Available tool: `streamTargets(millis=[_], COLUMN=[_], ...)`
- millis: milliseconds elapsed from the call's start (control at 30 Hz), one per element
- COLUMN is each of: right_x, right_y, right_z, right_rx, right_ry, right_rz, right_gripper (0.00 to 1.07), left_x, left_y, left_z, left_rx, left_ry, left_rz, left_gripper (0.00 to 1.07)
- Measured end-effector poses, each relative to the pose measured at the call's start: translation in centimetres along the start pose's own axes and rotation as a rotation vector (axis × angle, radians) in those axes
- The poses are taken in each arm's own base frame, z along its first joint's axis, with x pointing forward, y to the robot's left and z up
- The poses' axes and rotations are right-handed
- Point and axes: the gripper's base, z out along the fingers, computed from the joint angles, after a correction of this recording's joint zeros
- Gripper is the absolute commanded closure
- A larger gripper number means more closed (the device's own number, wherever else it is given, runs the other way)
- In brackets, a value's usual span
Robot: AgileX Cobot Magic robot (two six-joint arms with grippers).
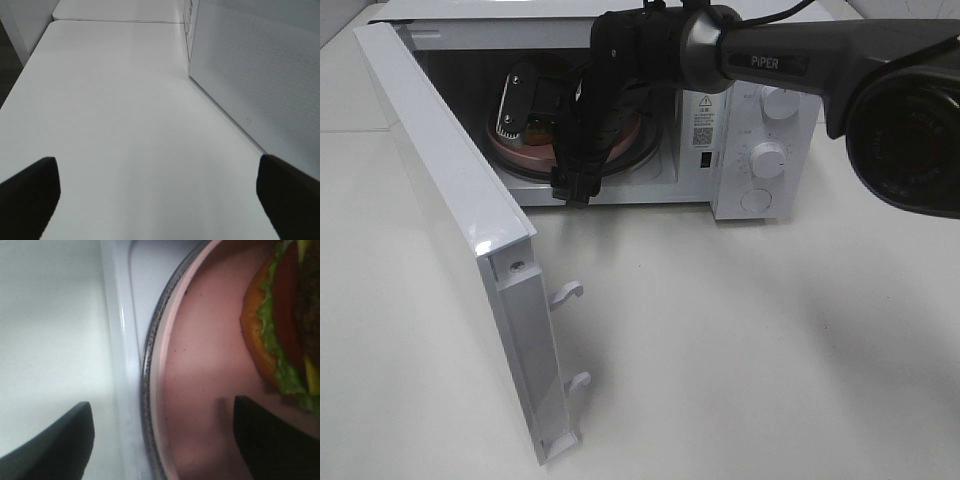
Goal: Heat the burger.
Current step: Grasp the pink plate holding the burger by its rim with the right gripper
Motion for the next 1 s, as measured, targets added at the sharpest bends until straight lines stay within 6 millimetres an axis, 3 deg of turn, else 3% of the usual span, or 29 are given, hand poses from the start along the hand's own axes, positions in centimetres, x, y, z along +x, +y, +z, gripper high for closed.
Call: streamTargets(millis=[367, 533, 833, 1000], right_x=[0.3, 0.8, 0.7, 0.7], right_y=[0.0, 0.8, 0.8, 0.8], right_z=[0.3, 1.6, 1.5, 1.5], right_rx=[-0.006, -0.048, -0.059, -0.060], right_ry=[0.001, 0.010, 0.009, 0.010], right_rz=[0.018, 0.037, 0.037, 0.036], right_gripper=[0.31, 0.31, 0.32, 0.37], left_x=[0.0, 0.0, 0.0, 0.0], left_y=[0.0, 0.0, 0.0, 0.0], left_z=[0.0, 0.0, 0.0, 0.0], left_rx=[0.000, 0.000, 0.000, 0.000], left_ry=[0.000, 0.000, 0.000, 0.000], left_rz=[0.000, 0.000, 0.000, 0.000], left_gripper=[0.07, 0.07, 0.07, 0.07])
